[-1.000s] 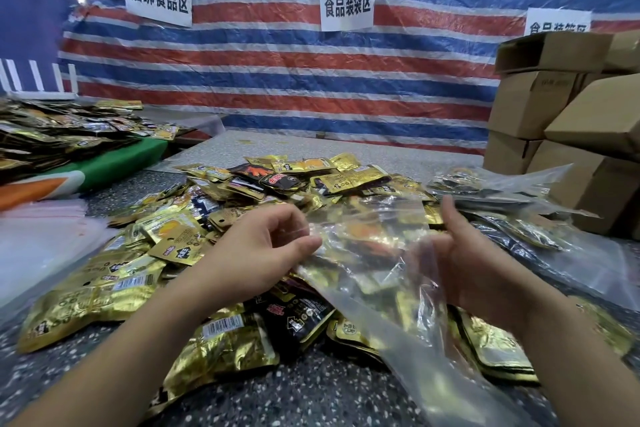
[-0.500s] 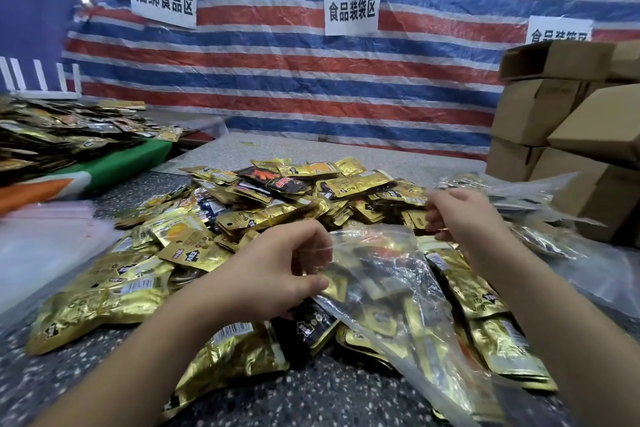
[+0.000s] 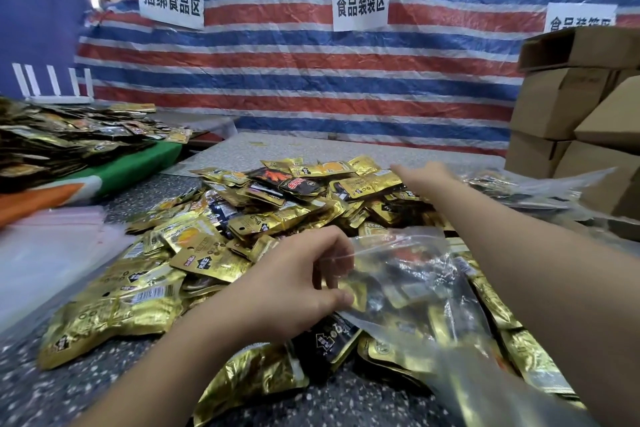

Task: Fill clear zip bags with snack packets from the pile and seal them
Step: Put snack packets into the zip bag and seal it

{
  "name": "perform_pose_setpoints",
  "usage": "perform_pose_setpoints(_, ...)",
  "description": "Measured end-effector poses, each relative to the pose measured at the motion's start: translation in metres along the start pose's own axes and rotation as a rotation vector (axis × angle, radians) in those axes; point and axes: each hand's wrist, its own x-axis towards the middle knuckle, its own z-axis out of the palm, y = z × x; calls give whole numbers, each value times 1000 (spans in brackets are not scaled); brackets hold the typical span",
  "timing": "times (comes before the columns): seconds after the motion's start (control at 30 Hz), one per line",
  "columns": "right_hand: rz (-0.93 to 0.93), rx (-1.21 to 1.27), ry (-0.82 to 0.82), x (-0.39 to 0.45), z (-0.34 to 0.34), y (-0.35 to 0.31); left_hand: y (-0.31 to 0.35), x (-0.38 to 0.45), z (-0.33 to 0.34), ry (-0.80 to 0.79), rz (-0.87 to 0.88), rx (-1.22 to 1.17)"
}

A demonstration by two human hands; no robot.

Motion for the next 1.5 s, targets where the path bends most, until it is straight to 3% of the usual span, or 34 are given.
perform_pose_setpoints(0.27,-56,60,-27,10,19,-3,-2,-1,1,-15,-2,19)
perform_pose_setpoints(0.5,-100,507,38,5,19,-8,-4,-1,0,-23,-1,7)
perform_pose_setpoints(0.67,-51,682,-85,1,18,-6,-6,-2,1,-22,-5,-18)
perform_pose_setpoints(0.97,9,1172,-109,-10,-7,-11,-9,-1,-1,-6,-6,-77)
perform_pose_setpoints(1.27,291,1685,-355,-70,-43,23,-8,-2,-3,-26,-8,-81)
perform_pose_setpoints(1.5,85,1588,-421,-114,-44,35,-4,-2,0,-69,-5,-132)
